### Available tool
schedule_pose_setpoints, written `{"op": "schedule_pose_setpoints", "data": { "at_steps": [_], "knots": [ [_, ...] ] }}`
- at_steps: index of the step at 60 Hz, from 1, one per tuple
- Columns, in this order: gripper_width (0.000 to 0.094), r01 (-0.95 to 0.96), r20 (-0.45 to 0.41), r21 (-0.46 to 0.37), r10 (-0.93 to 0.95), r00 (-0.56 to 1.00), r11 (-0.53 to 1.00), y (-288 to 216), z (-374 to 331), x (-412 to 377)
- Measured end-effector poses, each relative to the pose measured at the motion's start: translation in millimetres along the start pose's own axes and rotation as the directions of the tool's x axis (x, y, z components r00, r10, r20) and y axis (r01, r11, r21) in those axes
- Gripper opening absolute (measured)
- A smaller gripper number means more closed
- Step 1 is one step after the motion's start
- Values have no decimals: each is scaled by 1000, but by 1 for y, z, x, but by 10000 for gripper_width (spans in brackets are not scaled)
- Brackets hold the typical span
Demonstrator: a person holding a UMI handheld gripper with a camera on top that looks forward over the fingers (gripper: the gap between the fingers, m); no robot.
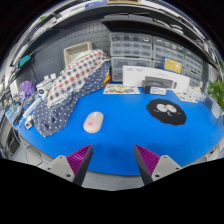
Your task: Arrange mouse
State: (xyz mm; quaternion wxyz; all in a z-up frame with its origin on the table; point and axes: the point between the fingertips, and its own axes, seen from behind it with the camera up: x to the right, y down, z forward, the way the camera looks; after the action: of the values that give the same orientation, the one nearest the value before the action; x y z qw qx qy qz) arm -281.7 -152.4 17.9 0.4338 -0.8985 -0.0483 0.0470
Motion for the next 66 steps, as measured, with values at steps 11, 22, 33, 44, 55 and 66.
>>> {"op": "schedule_pose_setpoints", "data": {
  "at_steps": [11, 22, 33, 44, 55, 66],
  "knots": [
    [839, 16, 44, -20, -15, 999, 1000, -21, 48, -56],
    [804, 15, 25, -41, -14, 1000, 999, -40, 95, -77],
    [666, 18, -11, -71, -19, 1000, 997, -49, 124, -76],
    [446, -8, -42, -95, 4, 999, 995, -50, 129, -66],
    [359, 5, -32, -150, -9, 999, 989, -50, 130, -65],
    [358, 34, 34, -174, -28, 999, 984, -58, 124, -65]
  ]
}}
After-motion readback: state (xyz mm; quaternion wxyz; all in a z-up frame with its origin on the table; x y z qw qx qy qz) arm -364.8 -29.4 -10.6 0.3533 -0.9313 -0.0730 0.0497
